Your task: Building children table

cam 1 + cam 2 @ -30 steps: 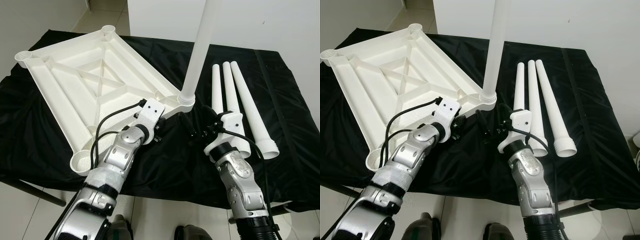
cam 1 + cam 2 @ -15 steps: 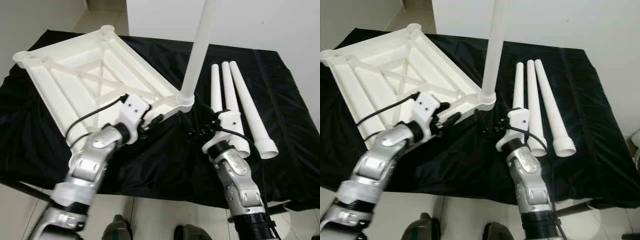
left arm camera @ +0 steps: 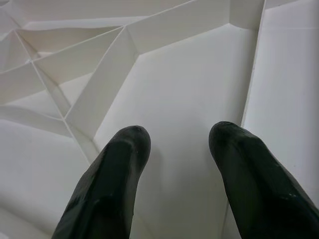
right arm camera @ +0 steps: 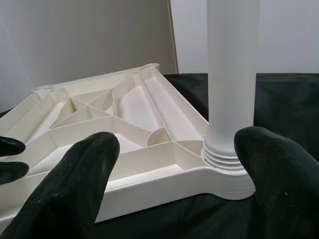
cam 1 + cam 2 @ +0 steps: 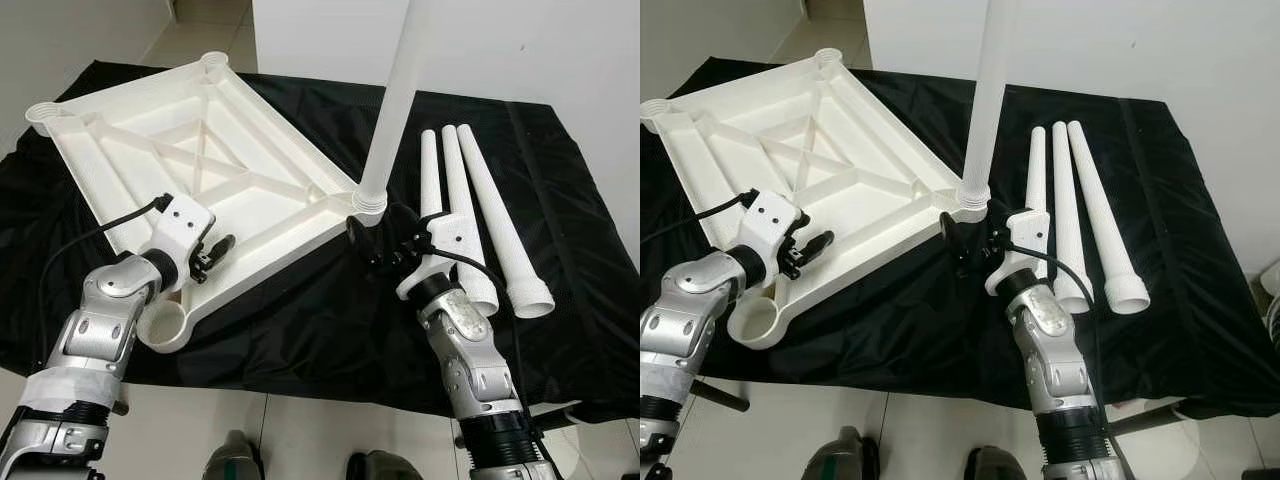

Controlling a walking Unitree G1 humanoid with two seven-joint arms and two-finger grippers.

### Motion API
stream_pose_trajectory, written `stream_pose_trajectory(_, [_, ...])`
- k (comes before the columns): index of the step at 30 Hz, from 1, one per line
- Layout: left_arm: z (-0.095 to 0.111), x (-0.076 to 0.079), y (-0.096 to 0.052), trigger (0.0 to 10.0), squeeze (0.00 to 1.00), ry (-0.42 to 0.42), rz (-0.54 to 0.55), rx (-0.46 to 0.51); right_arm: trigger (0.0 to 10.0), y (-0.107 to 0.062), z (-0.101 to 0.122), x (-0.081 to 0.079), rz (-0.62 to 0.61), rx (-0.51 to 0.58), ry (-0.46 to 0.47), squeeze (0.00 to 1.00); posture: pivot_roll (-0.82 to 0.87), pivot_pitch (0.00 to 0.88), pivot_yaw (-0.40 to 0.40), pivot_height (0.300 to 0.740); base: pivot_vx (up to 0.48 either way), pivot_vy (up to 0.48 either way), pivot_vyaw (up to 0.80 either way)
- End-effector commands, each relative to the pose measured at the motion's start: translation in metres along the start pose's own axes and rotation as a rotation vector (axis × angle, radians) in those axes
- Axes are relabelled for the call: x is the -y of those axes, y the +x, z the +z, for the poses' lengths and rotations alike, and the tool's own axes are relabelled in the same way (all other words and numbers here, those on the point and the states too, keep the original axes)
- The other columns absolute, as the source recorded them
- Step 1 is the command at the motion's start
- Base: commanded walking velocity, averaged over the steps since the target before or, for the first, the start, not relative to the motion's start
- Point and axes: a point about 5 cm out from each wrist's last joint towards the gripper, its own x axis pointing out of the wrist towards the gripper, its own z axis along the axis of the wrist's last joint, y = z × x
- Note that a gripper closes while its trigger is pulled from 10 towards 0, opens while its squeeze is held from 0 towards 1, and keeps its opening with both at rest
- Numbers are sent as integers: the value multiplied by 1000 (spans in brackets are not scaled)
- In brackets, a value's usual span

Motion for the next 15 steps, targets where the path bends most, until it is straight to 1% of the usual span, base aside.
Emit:
stream_pose_trajectory(1, [-23, 3, -2, 10000, 0, -2, 20, -111, 10000, 0, -3, 0, 6, -7, -7, 0, 54, 48, -3, 740, 0, 0, 0])
stream_pose_trajectory(5, [-20, 3, -4, 10000, 0, -6, -23, -95, 10000, 0, -3, 1, 1, -3, -9, 0, 56, 47, -3, 740, 0, 0, 0])
stream_pose_trajectory(6, [-21, 6, -3, 10000, 0, -5, -50, -99, 10000, 1, -3, 0, 1, -2, -9, 0, 52, 45, -1, 740, 0, 0, 0])
stream_pose_trajectory(7, [-21, 6, -3, 10000, 0, -5, -50, -99, 10000, 1, -3, 0, 1, -2, -9, 0, 52, 45, -1, 740, 0, 0, 0])
stream_pose_trajectory(10, [-22, 20, 3, 10000, 0, -13, -101, -104, 10000, 1, -3, 0, 1, 2, -10, 0, 52, 45, -1, 740, 0, 0, 0])
stream_pose_trajectory(13, [-23, 23, 6, 10000, 0, -19, -105, -103, 10000, 2, -3, 0, 0, 3, -10, 0, 44, 43, 4, 740, 0, 0, 0])
stream_pose_trajectory(14, [-23, 28, 10, 10000, 0, -28, -116, -103, 10000, 2, -2, 0, -1, 4, -9, 0, 42, 43, 4, 740, 0, 0, 0])
stream_pose_trajectory(15, [-21, 39, 18, 10000, 0, -44, -139, -95, 10000, 2, -2, 0, -2, 4, -11, 0, 37, 43, 3, 740, 0, 0, 0])
